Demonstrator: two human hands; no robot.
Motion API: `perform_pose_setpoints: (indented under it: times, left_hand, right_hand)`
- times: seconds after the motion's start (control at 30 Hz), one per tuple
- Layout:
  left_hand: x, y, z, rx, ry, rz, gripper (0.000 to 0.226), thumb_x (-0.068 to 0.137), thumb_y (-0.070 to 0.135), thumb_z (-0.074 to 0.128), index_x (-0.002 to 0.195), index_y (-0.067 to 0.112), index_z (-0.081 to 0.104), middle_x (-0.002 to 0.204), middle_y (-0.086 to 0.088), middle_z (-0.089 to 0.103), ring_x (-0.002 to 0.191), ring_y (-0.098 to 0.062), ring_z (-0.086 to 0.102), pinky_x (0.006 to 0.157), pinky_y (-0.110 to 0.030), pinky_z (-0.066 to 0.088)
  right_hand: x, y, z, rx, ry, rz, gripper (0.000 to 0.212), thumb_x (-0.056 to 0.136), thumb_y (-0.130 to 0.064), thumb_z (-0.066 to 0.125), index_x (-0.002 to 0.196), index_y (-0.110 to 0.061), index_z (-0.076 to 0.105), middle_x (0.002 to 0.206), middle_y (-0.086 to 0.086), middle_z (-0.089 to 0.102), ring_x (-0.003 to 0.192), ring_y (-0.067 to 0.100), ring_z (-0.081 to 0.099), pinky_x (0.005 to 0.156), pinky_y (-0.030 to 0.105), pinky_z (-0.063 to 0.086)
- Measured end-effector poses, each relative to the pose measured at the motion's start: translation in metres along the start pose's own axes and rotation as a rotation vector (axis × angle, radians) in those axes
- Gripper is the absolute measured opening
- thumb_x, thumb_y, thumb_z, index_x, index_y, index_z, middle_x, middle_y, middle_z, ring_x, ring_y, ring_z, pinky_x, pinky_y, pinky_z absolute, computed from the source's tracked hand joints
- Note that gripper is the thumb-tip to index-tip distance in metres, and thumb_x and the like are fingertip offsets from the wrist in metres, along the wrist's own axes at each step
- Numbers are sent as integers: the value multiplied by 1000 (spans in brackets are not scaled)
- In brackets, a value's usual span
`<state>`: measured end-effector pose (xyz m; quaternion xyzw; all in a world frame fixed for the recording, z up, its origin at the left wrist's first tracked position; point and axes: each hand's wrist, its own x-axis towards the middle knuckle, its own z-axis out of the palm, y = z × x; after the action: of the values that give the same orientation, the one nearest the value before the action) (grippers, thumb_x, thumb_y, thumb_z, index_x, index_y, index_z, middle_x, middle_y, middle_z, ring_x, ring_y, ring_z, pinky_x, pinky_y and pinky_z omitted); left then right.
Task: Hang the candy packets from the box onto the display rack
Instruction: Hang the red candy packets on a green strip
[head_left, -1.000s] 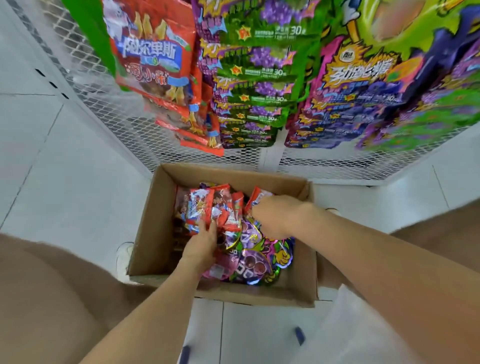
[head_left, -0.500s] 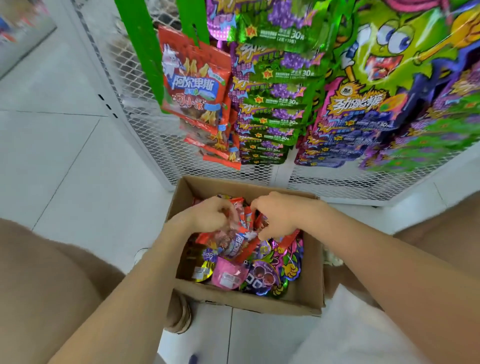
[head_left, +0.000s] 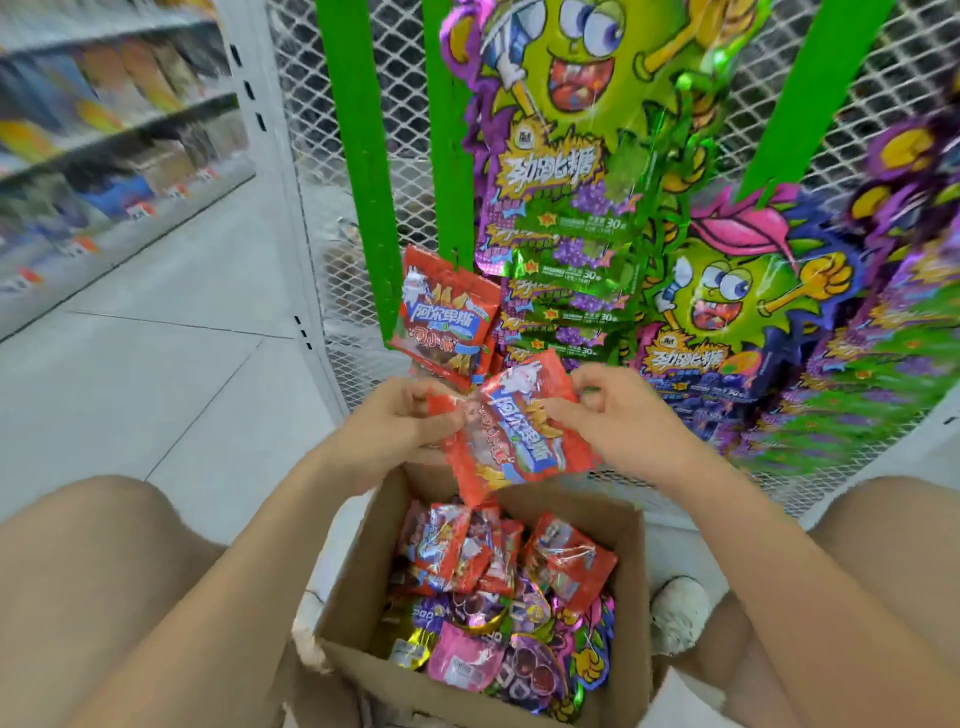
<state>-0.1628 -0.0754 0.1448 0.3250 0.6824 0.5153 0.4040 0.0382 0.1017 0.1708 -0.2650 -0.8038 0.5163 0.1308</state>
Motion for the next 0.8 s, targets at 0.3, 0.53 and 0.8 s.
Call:
perform_pose_setpoints:
  times: [0.3, 0.53, 0.8]
  left_hand:
    - [-9, 53, -1, 223, -203, 240, 34, 93, 12, 83, 124, 11, 70, 118, -13, 78, 111, -36, 75, 95, -53, 61]
    - [10, 81, -19, 52, 61, 339, 20, 98, 8, 74, 118, 10, 73, 113, -10, 80, 105, -29, 77, 87, -51, 65]
    - [69, 95, -15, 205, 575, 569, 33, 104, 15, 53, 137, 18, 58, 130, 5, 65, 113, 0, 63, 95, -31, 55]
  right_hand:
    - [0, -46, 13, -350, 243, -399, 20, 85, -51, 79, 83, -32, 80, 74, -13, 75, 68, 9, 69, 71, 37, 55]
    - [23, -56, 4, -192, 380, -395, 6, 92, -34, 78, 88, -29, 80, 73, -12, 74, 66, 13, 67, 69, 43, 57]
    - [35, -62, 13, -477, 377, -462, 14, 96, -37, 73, 95, -26, 82, 78, -15, 75, 74, 7, 67, 78, 33, 55]
